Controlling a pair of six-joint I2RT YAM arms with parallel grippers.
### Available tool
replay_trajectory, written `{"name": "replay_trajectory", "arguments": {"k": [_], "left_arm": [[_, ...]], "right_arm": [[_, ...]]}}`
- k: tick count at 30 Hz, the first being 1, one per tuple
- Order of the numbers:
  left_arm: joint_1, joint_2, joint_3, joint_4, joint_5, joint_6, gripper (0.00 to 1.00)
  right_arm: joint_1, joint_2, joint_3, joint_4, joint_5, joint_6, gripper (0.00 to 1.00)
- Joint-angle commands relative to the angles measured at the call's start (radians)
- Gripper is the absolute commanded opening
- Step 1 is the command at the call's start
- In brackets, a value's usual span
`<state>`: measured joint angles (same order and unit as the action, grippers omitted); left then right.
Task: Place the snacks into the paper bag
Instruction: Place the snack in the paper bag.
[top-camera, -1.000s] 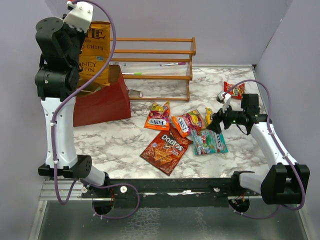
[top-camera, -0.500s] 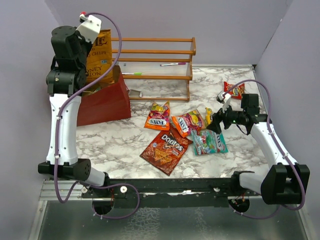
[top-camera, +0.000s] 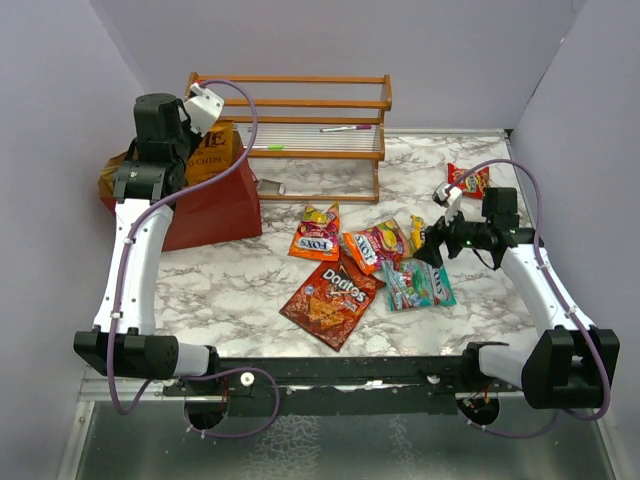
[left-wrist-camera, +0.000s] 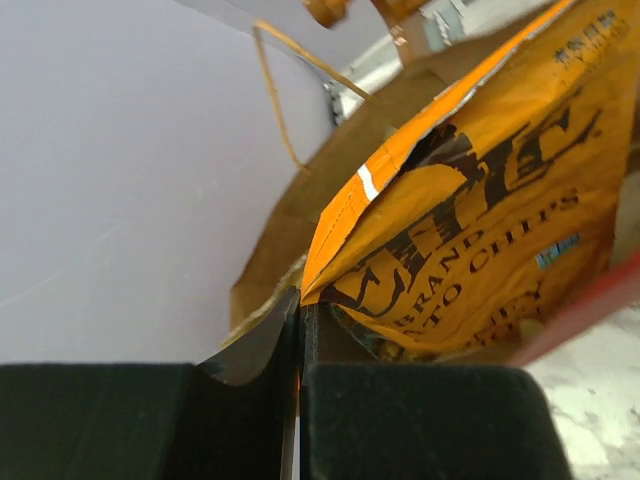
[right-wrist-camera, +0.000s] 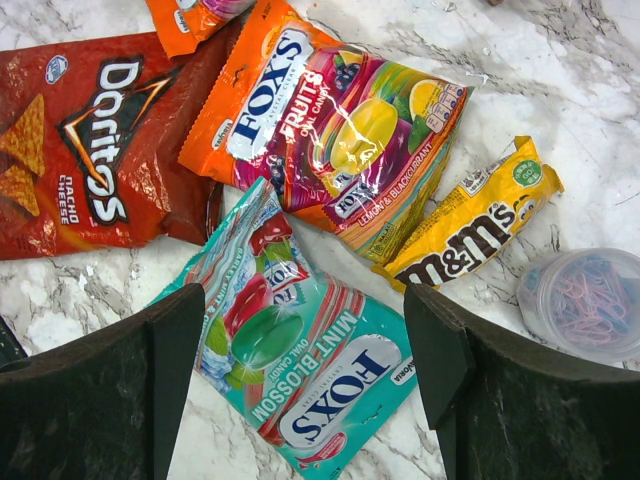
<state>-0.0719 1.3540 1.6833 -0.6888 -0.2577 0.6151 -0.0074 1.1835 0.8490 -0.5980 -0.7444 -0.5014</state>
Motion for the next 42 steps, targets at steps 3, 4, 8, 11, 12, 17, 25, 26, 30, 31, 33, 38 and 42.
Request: {"name": "replay_trajectory", "arguments": {"k": [3, 4, 8, 11, 12, 17, 25, 26, 30, 31, 33, 38, 42], "left_arm": [[0.006, -0.026, -0.059, -0.061, 0.077, 0.03, 0.0], [0.006, -0.028, -0.072, -0.072, 0.075, 0.034, 0.0], [0.006, -0.045, -0.134, -0.089, 0.054, 0.065, 0.0], [0.006, -0.049, -0.169, -0.096, 0.051, 0.084, 0.0], [0.007, -0.046, -0.178, -0.1, 0.052, 0.089, 0.0], [0.005, -0.032, -0.206, -0.116, 0.053, 0.116, 0.04], [0.006, -0.017, -0.18, -0.114, 0.038, 0.134, 0.21], [0.006, -0.012, -0.172, -0.115, 0.034, 0.135, 0.23], [0.006, 0.014, -0.132, -0.117, 0.02, 0.132, 0.32], [0.006, 0.018, -0.121, -0.117, 0.02, 0.128, 0.35], [0.006, 0.025, -0.099, -0.118, 0.024, 0.118, 0.41], [0.006, 0.018, -0.059, -0.098, 0.059, 0.089, 0.59], [0.006, -0.007, -0.049, -0.052, 0.088, 0.049, 0.74]], "right_arm": [[0.005, 0.002, -0.011, 0.03, 0.02, 0.0, 0.81], [0.006, 0.004, -0.012, 0.029, 0.02, 0.0, 0.81], [0.006, 0.005, -0.012, 0.03, 0.023, -0.001, 0.81], [0.006, 0.008, -0.011, 0.03, 0.022, 0.001, 0.81], [0.006, 0.01, -0.009, 0.03, 0.023, 0.001, 0.81], [0.006, 0.009, -0.012, 0.03, 0.023, 0.0, 0.81], [0.005, 0.007, -0.011, 0.03, 0.025, 0.0, 0.81], [0.006, 0.005, -0.012, 0.03, 0.025, 0.0, 0.81], [0.006, 0.005, -0.012, 0.03, 0.027, 0.0, 0.81], [0.006, 0.005, -0.012, 0.03, 0.027, 0.0, 0.81], [0.006, 0.005, -0.012, 0.03, 0.028, 0.0, 0.81], [0.005, 0.005, -0.012, 0.03, 0.029, 0.0, 0.81], [0.005, 0.004, -0.012, 0.029, 0.025, 0.0, 0.81]]}}
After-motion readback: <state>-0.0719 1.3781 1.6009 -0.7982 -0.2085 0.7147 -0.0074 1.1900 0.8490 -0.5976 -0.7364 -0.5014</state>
